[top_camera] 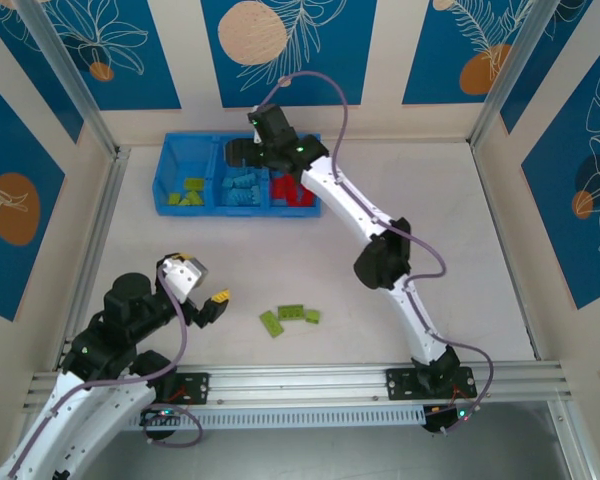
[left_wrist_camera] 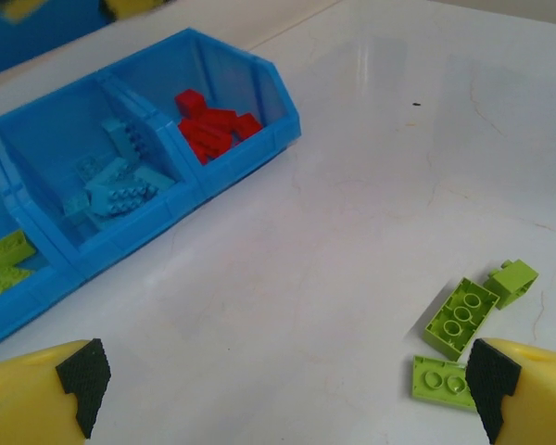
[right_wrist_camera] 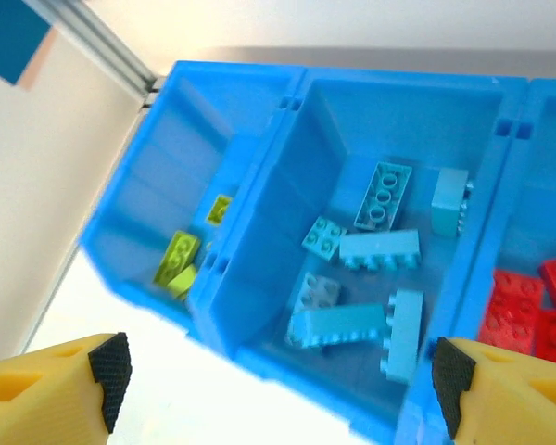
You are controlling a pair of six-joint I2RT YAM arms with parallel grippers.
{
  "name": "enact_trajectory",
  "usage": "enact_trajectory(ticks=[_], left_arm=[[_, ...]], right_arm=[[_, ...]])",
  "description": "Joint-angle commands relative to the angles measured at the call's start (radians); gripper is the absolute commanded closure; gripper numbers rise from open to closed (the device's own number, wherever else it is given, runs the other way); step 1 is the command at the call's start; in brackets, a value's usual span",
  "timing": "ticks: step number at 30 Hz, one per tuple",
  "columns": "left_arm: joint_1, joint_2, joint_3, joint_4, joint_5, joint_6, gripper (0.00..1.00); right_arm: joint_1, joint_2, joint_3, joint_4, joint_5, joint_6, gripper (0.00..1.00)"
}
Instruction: Sort the legos into containers by color
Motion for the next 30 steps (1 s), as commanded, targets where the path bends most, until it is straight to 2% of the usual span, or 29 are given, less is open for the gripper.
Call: enact_trajectory(ticks=[1, 6, 11, 13, 15, 20, 24, 27, 30], left_arm=[[-0.003, 0.045, 0.046, -0.01, -0.084, -0.129, 0.0], [-0.004, 0.202, 0.149, -0.125, -0.14, -0.4, 0.0], [-0.015, 0.383, 0.208, -0.184, -0.003, -0.689, 0.01], [-0.055, 0.439, 0.206, -0.182, 0.015, -0.804, 0.02], [-0.147, 0.485, 0.184, -0.144, -0.001, -0.891, 0.04], [-0.386, 0.605, 0.125, -0.096, -0.2, -1.186, 0.06], [-0.537, 0.748, 0.129, -0.096, -0.284, -1.307, 0.06], [-0.603, 0.852, 0.142, -0.079, -0.304, -1.352, 0.06], [-0.623, 0.939, 0.153, -0.061, -0.3, -1.389, 0.07]], right_arm=[[-0.002, -0.24, -0.129, -0.053, -0.076, -0.037, 0.12], [0.011, -0.58, -0.553, -0.001, -0.106, -0.065, 0.11], [0.017, -0.922, -0.966, 0.107, -0.112, -0.026, 0.11], [0.018, -1.031, -1.087, 0.118, -0.091, -0.001, 0.11], [0.02, -1.125, -1.194, 0.11, -0.049, 0.025, 0.11], [0.019, -1.242, -1.333, 0.06, 0.031, 0.058, 0.1], [0.015, -1.254, -1.368, 0.031, 0.046, 0.068, 0.09], [0.012, -1.246, -1.376, 0.038, 0.044, 0.069, 0.09], [0.008, -1.232, -1.373, 0.046, 0.034, 0.066, 0.09]])
